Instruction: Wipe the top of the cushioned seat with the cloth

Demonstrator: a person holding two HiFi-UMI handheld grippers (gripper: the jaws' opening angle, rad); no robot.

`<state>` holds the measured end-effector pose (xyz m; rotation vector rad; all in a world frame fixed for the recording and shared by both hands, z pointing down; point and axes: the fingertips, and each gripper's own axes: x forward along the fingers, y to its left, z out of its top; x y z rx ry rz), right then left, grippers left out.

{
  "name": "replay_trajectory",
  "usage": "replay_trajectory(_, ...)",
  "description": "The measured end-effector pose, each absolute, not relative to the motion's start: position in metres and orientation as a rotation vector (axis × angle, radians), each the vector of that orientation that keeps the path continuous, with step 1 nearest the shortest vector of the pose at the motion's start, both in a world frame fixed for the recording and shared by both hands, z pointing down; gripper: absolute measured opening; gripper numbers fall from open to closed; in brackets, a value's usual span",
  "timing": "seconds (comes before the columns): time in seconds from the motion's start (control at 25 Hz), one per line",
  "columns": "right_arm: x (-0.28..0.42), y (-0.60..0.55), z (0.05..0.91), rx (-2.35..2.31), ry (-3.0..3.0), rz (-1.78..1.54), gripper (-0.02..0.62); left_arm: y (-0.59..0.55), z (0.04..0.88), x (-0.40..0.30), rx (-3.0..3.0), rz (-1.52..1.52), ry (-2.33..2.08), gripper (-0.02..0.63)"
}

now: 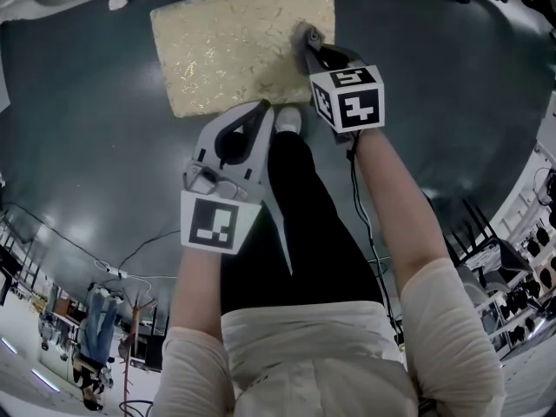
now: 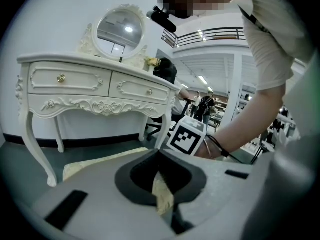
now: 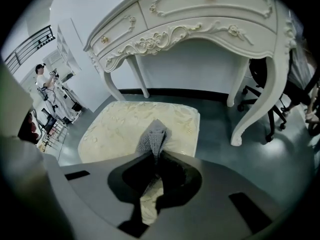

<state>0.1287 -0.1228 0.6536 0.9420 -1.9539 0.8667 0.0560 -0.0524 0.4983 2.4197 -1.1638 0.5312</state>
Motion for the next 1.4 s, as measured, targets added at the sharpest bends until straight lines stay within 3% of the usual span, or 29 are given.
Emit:
replay_trajectory(0.44,0.205,-0.12,0.659,1.05,-1.818,0.872,0.028,-0.045,0.488,0.086,2.467,0.552,-1.092,0.002)
replay_trajectory(0.68,0.207,-0.115,0.637,1.16,-1.806,0.861,0.028,-0.031,0.48,0.077,2.52,0.556,-1.054,0.002)
replay_trajectory(1.0,0.142,-0.097,0.588,1.159,-1.881,0.863,0.028,-0.013,0.459,0.03,2.541,0.556,-1.068,0.002)
replay_trajectory(1.4,-0.017,-0.053,0.587,0.987,-1.96,0.908,0.028,0.006,0.457,-0.085,2.544,0.586,-1.117,0.002)
